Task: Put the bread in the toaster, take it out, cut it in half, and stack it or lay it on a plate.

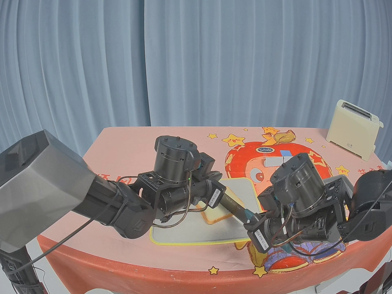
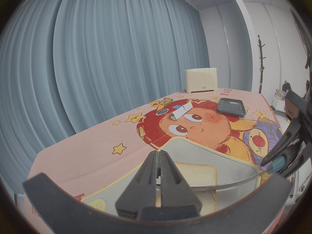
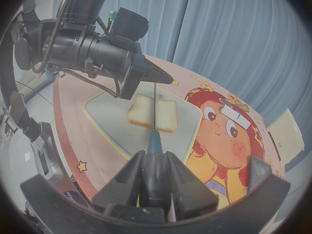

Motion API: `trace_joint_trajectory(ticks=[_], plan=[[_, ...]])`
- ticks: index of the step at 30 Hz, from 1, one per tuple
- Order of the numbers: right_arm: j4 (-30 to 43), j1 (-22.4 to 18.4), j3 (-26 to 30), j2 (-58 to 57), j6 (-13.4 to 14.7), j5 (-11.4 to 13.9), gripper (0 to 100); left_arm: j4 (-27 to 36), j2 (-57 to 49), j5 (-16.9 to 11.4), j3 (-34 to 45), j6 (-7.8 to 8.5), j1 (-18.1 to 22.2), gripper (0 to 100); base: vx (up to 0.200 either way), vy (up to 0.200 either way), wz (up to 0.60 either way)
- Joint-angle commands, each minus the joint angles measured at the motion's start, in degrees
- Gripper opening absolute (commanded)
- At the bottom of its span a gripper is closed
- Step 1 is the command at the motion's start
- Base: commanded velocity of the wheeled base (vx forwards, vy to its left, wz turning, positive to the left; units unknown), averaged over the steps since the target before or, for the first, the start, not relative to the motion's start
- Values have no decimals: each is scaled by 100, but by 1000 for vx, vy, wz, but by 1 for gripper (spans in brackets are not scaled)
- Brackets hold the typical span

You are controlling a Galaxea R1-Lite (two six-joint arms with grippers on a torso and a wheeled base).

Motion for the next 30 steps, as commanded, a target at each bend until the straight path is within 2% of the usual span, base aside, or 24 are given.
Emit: trace_joint_trajectory(ticks=[1, 21, 30], plan=[[4, -7, 8, -3, 8, -1, 0, 16, 38, 4, -23, 10, 7, 0, 0, 0, 0], [-22, -130, -36, 49, 70, 60, 0, 43, 38, 56, -445, 10, 25, 0, 0, 0, 0], [-22, -138, -45, 49, 96, 104, 0, 16, -85, 56, -234, 10, -28, 0, 0, 0, 0]])
